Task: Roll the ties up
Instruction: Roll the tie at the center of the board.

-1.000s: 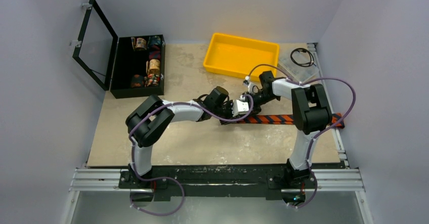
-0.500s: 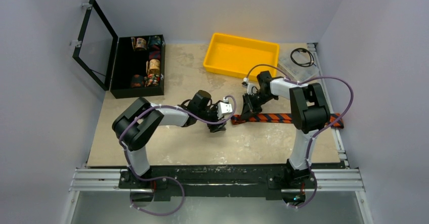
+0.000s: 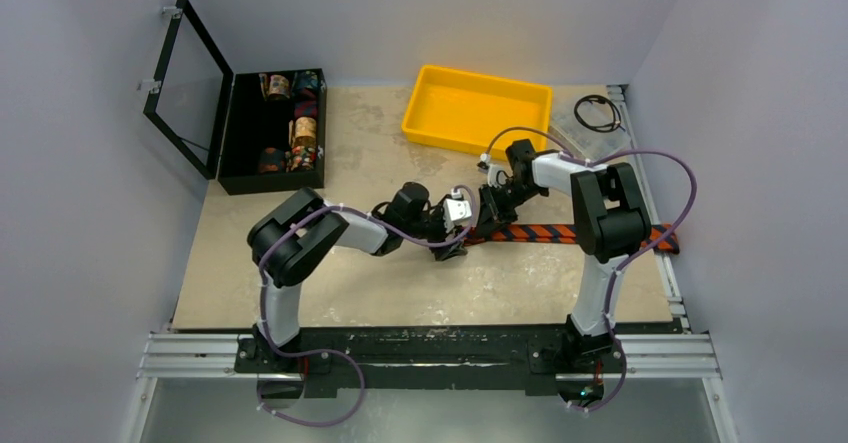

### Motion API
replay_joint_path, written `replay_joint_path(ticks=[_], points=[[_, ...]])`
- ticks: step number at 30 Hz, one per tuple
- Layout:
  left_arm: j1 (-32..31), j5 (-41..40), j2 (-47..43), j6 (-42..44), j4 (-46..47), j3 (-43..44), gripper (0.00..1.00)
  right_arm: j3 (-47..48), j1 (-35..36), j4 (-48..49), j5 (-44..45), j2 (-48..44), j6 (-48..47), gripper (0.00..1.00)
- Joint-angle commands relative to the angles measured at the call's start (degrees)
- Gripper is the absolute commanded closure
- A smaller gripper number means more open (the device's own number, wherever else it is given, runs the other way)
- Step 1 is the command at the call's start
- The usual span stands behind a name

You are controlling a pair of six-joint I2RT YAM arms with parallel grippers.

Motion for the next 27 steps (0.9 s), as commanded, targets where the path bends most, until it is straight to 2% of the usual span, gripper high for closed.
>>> replay_joint_path(ticks=[1,2,5,7,8,11,13,16,20,24,26,27], points=[[-2.70,-2.64,3.79,-1.81,0.28,3.24,0.33,-2.79,1.62,5.59,6.30,3.13,-1.54,1.00],[-2.82,-2.68,4.31,-1.33,-0.85,4.08,0.35,-3.10,1.89,6.01,5.68,2.79,-1.39,1.00],[-2.79,-3.10,4.27,2.37,-9.07,6.73,0.57,-3.91,2.45,6.54,2.51,1.44,-1.16,1.00],[-2.52,-3.50,2.62,5.45,-11.87,4.99,0.69,-4.40,2.49,6.89,-0.12,0.24,-0.98,1.00],[-2.43,-3.69,1.66,6.89,-13.49,3.56,0.72,-4.47,2.50,6.73,-0.87,-0.39,-0.95,0.96],[-2.23,-4.49,-0.17,9.19,-17.01,0.47,0.76,-4.10,2.05,5.44,-3.76,-1.54,-1.24,0.76],[-2.22,-5.41,-0.55,9.80,-17.88,-0.57,0.78,-4.11,1.20,4.68,-6.10,-2.35,-1.36,0.69],[-2.22,-6.20,-0.60,9.48,-19.22,-0.34,0.79,-5.00,0.43,4.59,-8.60,-3.52,-1.62,0.70],[-2.29,-6.11,-0.71,9.33,-19.61,0.03,0.79,-4.59,0.55,3.94,-10.36,-2.53,-2.14,0.79],[-2.27,-6.15,-0.93,9.82,-20.48,0.02,0.79,-2.69,-0.09,2.16,-10.67,-2.60,-3.25,0.69],[-2.15,-6.07,-1.08,10.07,-20.38,-0.48,0.79,-2.30,-0.46,2.13,-10.10,-3.01,-3.27,0.69],[-2.18,-5.98,-1.20,10.06,-20.45,-0.52,0.79,-1.97,-0.53,1.91,-9.41,-2.92,-3.56,0.73]])
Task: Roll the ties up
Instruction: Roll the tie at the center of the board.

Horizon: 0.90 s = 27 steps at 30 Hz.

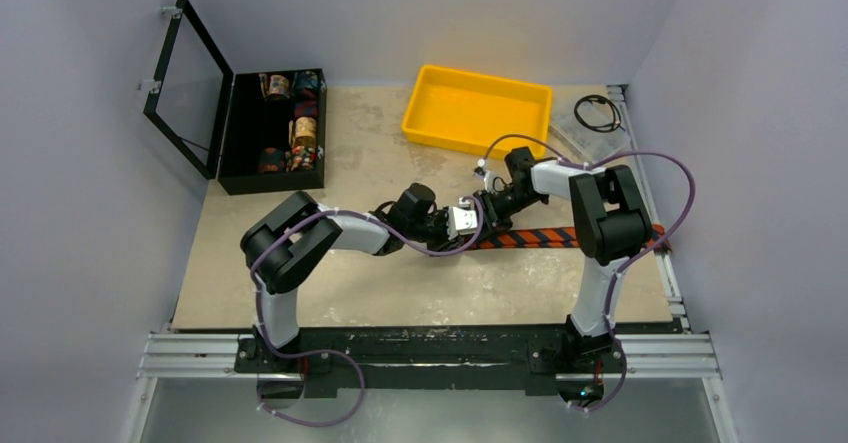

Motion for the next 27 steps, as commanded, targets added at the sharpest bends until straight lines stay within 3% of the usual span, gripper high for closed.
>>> replay_joint_path(ticks=[1,6,7,10,13,25,27], points=[[0.36,-2.43,0.87,2.07,-10.65,-2.60,0.79,2.73,-0.88,-1.36,1.40,-1.14,-2.31,0.77],[0.32,-2.40,1.15,1.86,-11.25,-1.93,0.78,2.92,-0.83,-0.96,2.05,0.15,-2.19,1.00],[0.43,-2.40,1.06,1.36,-10.99,-2.06,0.74,2.62,-0.77,-0.57,3.45,-0.12,-2.06,1.00],[2.44,0.40,-1.40,-2.10,-5.58,-4.60,0.50,1.88,-0.45,-0.36,8.72,0.52,-2.45,1.00],[4.64,2.39,-3.98,-5.71,2.60,-8.49,0.42,1.17,0.57,-0.43,13.00,2.38,-3.31,1.00],[2.94,4.58,-0.50,-6.40,10.30,-6.43,0.40,2.28,3.12,-0.61,18.45,5.96,-3.04,1.00],[2.30,3.87,0.97,-6.83,10.82,-5.27,0.44,2.40,3.19,-0.53,18.70,6.13,-2.77,1.00]])
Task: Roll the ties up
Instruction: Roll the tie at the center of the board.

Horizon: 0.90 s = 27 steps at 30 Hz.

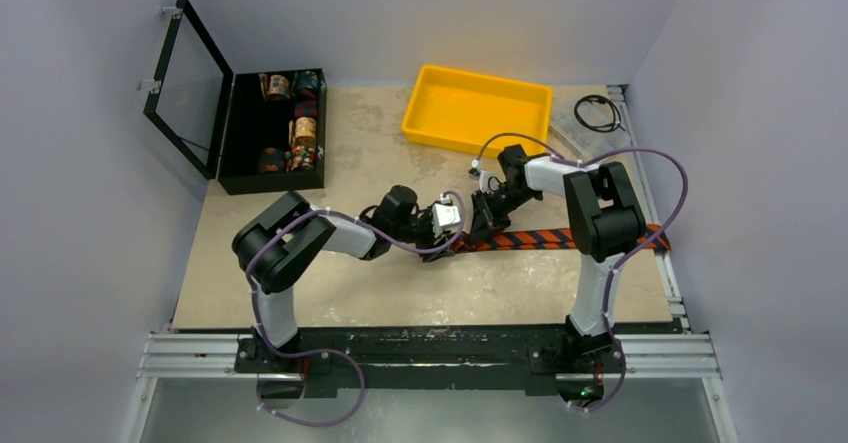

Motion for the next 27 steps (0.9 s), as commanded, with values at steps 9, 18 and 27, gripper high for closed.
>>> replay_joint_path(ticks=[9,18,27], points=[[-1.79,1.25,-2.00,-5.82,1.00,4.00,0.64,-0.74,1.63,3.60,12.48,4.54,-0.96,1.00],[-1.80,-0.80,-2.05,-6.32,0.86,0.44,0.37,-0.63,1.59,3.95,12.61,4.33,-0.18,1.00],[-1.90,-3.21,0.42,-2.77,2.72,0.09,0.54,-0.86,1.71,3.06,12.05,4.59,-0.57,1.00]])
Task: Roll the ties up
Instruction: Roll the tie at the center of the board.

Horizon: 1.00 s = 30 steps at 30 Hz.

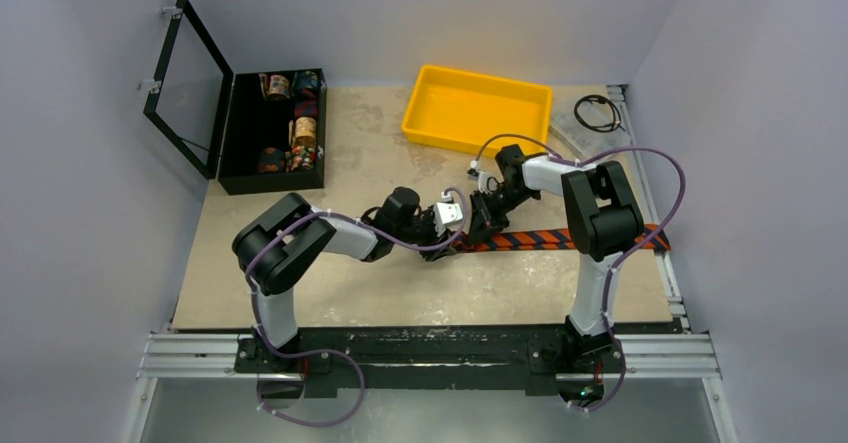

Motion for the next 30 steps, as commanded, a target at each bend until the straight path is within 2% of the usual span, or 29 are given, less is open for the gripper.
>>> replay_joint_path(ticks=[1,6,15,23,26,30], points=[[-0.24,0.09,-1.28,2.89,2.04,-0.92,0.56,-1.90,1.10,4.02,11.26,3.85,-3.12,1.00],[-1.04,1.97,-4.16,0.64,0.16,2.90,0.65,-1.75,1.36,4.37,10.75,4.11,-3.03,1.00],[-3.30,3.18,2.15,-2.89,0.83,8.40,0.65,-2.65,1.62,5.31,8.28,3.63,-3.29,1.00],[-3.41,2.87,8.40,1.54,-0.24,7.31,0.65,-2.24,1.65,5.79,5.82,4.35,-4.28,1.00],[-3.41,0.55,8.85,4.57,-3.91,7.06,0.67,-1.90,1.64,5.86,4.55,4.18,-4.52,1.00],[-3.41,-6.36,7.65,7.95,-12.39,6.29,0.71,-1.99,1.57,5.49,1.36,2.44,-4.79,0.98]])
